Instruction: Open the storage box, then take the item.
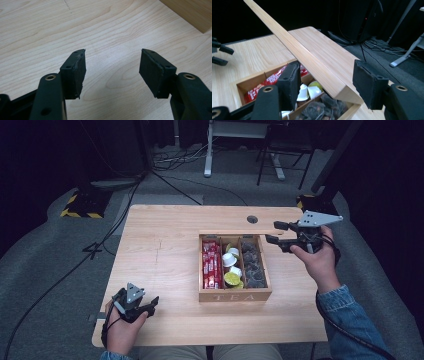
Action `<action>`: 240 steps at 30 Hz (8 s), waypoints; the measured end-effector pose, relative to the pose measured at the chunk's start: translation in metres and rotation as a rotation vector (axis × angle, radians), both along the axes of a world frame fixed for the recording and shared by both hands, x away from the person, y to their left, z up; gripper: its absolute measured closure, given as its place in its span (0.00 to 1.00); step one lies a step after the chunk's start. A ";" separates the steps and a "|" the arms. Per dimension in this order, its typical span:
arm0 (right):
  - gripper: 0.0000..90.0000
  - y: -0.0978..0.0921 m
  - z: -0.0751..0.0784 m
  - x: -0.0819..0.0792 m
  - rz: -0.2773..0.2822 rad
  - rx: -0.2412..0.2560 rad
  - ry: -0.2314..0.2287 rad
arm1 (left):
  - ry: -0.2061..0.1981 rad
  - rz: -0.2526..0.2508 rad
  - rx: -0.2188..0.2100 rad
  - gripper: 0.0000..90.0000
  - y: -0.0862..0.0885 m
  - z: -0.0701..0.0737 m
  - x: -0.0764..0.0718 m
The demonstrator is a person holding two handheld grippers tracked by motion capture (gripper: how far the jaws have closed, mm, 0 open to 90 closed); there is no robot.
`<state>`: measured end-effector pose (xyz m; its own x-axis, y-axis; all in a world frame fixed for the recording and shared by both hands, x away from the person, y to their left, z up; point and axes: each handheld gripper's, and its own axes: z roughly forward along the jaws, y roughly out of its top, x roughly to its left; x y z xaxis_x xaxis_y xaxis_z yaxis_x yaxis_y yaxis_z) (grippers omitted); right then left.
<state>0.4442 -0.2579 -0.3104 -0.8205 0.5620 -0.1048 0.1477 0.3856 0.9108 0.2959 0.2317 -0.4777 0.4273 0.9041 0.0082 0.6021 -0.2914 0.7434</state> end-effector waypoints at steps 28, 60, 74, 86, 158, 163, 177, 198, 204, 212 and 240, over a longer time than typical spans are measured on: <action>0.48 0.013 0.023 0.070 -0.061 0.081 0.034 | 0.026 0.037 -0.009 0.41 0.015 -0.010 -0.001; 0.47 0.015 0.002 0.144 -0.211 0.169 0.150 | 0.028 -0.018 -0.013 0.41 0.002 -0.014 0.023; 0.40 0.017 -0.012 0.152 -0.240 0.202 0.153 | 0.040 -0.015 -0.003 0.40 0.003 -0.016 0.023; 0.31 0.021 -0.018 0.156 -0.276 0.180 0.163 | 0.059 -0.011 -0.003 0.38 0.005 -0.018 0.024; 0.54 0.116 -0.051 -0.002 0.030 -0.043 0.224 | 0.066 -0.045 0.000 0.27 -0.007 -0.026 0.060; 0.51 0.123 -0.062 -0.004 0.026 -0.090 0.234 | 0.065 -0.045 0.000 0.26 -0.008 -0.026 0.061; 0.48 0.151 -0.093 -0.007 0.025 -0.192 0.325 | 0.068 -0.043 -0.002 0.25 -0.010 -0.026 0.063; 0.45 0.183 -0.117 -0.008 -0.040 -0.309 0.377 | 0.066 -0.051 0.001 0.26 -0.011 -0.026 0.062; 0.45 0.188 -0.121 -0.008 -0.050 -0.328 0.380 | 0.067 -0.053 0.002 0.26 -0.011 -0.026 0.062; 0.67 0.190 -0.121 -0.011 -0.075 -0.365 0.405 | 0.067 -0.055 0.002 0.26 -0.011 -0.026 0.062; 0.91 0.173 -0.081 -0.015 -0.058 -0.115 0.391 | 0.067 -0.054 0.000 0.26 -0.012 -0.026 0.062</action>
<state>0.4291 -0.0846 -0.3914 -0.7783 0.6112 0.1437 0.4987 0.4626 0.7330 0.3576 0.2202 -0.5036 0.4752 0.8796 -0.0220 0.6340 -0.3249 0.7018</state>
